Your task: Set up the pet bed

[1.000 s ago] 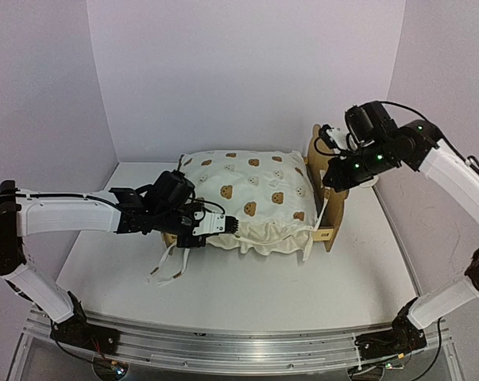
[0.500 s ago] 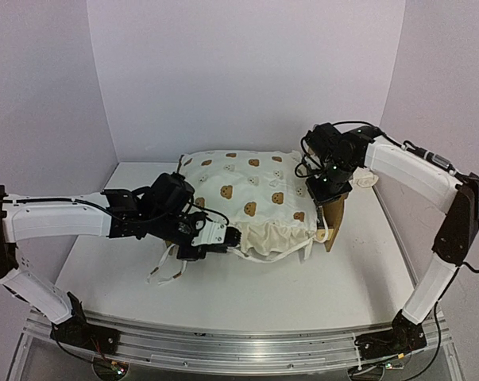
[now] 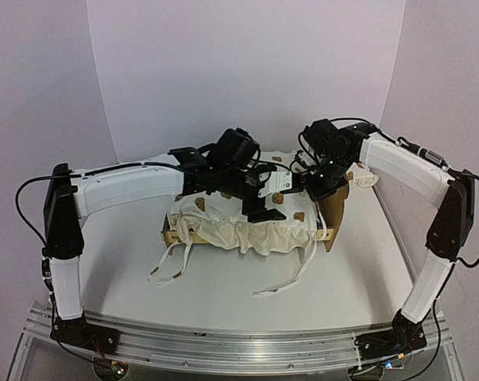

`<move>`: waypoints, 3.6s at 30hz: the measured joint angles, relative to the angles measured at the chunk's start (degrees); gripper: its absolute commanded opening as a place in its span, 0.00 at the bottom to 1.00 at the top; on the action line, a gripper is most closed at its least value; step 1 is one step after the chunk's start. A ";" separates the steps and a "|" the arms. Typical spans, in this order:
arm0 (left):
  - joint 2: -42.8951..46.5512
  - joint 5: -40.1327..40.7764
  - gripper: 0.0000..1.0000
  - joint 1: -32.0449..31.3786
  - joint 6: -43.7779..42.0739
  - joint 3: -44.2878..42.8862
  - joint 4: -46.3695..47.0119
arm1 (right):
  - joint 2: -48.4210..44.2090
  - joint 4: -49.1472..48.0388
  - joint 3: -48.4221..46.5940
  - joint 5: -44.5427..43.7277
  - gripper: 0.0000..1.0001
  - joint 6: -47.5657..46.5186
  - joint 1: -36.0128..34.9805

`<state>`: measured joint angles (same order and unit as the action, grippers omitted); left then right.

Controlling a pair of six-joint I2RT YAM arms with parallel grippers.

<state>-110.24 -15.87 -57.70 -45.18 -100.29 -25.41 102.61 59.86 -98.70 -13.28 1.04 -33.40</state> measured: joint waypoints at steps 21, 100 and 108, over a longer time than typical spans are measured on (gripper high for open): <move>-16.69 13.58 0.04 2.71 6.19 -8.22 3.57 | -5.73 -0.07 0.04 6.02 0.00 -3.96 2.88; -10.46 11.53 0.00 10.94 6.73 -0.92 8.96 | 16.52 7.32 -2.15 16.92 0.00 12.92 4.72; -10.48 9.66 0.00 11.03 7.77 -0.92 8.32 | 24.66 11.03 -6.19 22.78 0.15 11.26 4.99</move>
<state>-120.73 -6.21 -46.68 -37.41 -101.21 -17.09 127.26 70.89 -104.88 9.50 12.30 -28.40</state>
